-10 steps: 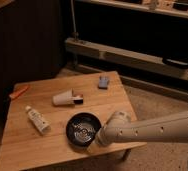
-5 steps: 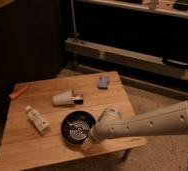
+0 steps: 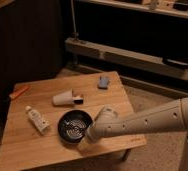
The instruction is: Push the ceramic bowl across the table
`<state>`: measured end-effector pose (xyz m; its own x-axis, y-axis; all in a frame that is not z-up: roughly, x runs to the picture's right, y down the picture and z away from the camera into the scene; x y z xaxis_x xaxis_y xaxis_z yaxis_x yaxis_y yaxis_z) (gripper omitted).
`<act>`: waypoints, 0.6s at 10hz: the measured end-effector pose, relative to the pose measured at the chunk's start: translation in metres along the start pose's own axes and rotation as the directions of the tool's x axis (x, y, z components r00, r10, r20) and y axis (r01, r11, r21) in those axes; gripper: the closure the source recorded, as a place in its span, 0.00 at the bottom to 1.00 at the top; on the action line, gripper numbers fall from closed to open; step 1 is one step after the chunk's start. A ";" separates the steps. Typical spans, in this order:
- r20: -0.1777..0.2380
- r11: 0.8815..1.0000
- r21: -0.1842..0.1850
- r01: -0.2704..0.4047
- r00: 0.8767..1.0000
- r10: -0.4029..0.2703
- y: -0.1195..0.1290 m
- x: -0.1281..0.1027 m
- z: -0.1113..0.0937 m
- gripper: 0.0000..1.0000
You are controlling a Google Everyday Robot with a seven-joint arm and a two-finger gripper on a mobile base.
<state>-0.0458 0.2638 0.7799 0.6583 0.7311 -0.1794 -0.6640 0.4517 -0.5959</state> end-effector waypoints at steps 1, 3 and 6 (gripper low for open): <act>0.011 1.000 -0.009 0.003 1.000 -0.003 0.006 -0.008 0.003 0.26; 0.029 1.000 -0.017 0.010 1.000 -0.009 0.016 -0.022 0.009 0.26; 0.057 0.999 -0.019 0.028 0.998 -0.027 0.032 -0.054 0.022 0.26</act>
<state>-0.1103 0.2498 0.7876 0.6548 0.7464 -0.1186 -0.6383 0.4622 -0.6156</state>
